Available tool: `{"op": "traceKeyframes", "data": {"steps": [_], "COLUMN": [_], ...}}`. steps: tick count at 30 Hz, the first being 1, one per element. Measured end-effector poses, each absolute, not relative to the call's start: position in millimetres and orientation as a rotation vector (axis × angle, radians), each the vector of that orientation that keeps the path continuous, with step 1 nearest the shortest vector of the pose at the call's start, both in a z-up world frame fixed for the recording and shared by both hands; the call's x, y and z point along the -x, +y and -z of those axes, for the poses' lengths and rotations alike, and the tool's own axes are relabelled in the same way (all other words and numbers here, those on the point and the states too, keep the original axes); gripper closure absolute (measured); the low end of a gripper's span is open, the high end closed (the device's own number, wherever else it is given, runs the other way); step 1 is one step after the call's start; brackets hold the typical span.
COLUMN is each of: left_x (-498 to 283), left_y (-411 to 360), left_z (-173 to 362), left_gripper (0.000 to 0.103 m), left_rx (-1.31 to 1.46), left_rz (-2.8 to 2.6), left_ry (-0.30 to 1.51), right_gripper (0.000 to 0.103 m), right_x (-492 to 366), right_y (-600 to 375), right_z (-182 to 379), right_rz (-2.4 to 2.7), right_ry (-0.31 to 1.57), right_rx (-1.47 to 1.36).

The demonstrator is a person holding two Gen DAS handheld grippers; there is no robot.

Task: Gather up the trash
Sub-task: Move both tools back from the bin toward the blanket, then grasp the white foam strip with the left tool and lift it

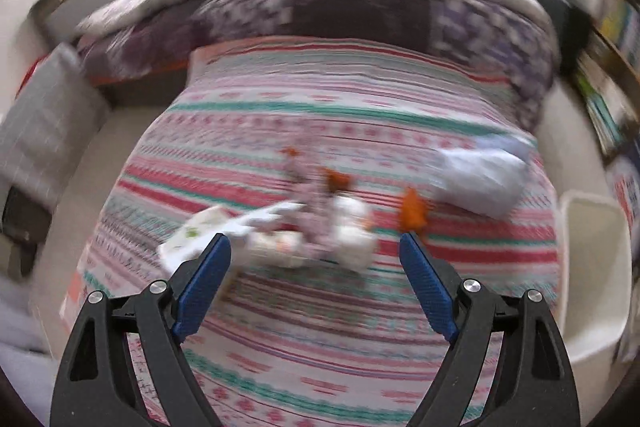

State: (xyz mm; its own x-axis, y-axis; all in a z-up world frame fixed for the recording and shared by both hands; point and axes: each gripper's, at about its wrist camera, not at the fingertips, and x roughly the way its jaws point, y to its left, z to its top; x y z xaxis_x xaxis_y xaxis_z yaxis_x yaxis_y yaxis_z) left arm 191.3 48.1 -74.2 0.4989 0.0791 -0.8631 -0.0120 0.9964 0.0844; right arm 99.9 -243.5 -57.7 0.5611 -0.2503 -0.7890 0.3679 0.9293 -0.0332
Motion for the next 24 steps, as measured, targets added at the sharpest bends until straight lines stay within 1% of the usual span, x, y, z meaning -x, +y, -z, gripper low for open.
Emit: {"op": "traceKeyframes", "data": {"steps": [4, 7, 11, 12, 13, 14, 15, 16, 18, 21, 24], "left_x": [-203.0, -206.2, -206.5, -206.0, -205.2, -204.0, -202.0, -199.7, -193.8, -184.6, -177.0], "left_y": [90.6, 108.4, 116.7, 118.1, 121.1, 124.3, 128.1, 130.4, 135.7, 143.8, 150.3], "left_z": [77.1, 81.9, 96.9, 101.4, 106.0, 109.5, 111.4, 111.6, 107.7, 95.8, 85.8], "left_gripper": [0.019, 0.019, 0.02, 0.022, 0.026, 0.042, 0.056, 0.061, 0.076, 0.088, 0.09], "left_rx": [0.041, 0.076, 0.076, 0.072, 0.07, 0.077, 0.096, 0.107, 0.117, 0.146, 0.167], "left_rz": [-0.094, -0.084, -0.061, -0.063, -0.067, -0.062, -0.048, -0.039, -0.021, 0.013, 0.04], "left_ry": [1.094, 1.133, 1.195, 1.207, 1.218, 1.226, 1.235, 1.236, 1.217, 1.173, 1.149], "right_gripper": [0.007, 0.007, 0.007, 0.007, 0.007, 0.007, 0.007, 0.007, 0.007, 0.007, 0.007], "right_x": [-107.4, -111.8, -117.1, -118.4, -119.2, -120.1, -120.9, -121.8, -123.0, -125.1, -128.4], "right_y": [-228.0, -218.2, -204.6, -201.7, -199.0, -197.0, -195.1, -192.5, -188.0, -177.4, -165.9], "right_z": [61.2, 63.6, 68.0, 69.3, 70.8, 71.5, 72.2, 72.5, 73.1, 75.2, 78.8], "right_rz": [0.341, 0.318, 0.289, 0.283, 0.279, 0.275, 0.27, 0.265, 0.256, 0.243, 0.226], "right_ry": [0.918, 0.926, 0.942, 0.947, 0.951, 0.955, 0.958, 0.959, 0.96, 0.962, 0.969], "right_rx": [-0.126, -0.119, -0.107, -0.107, -0.107, -0.108, -0.109, -0.111, -0.111, -0.108, -0.1]}}
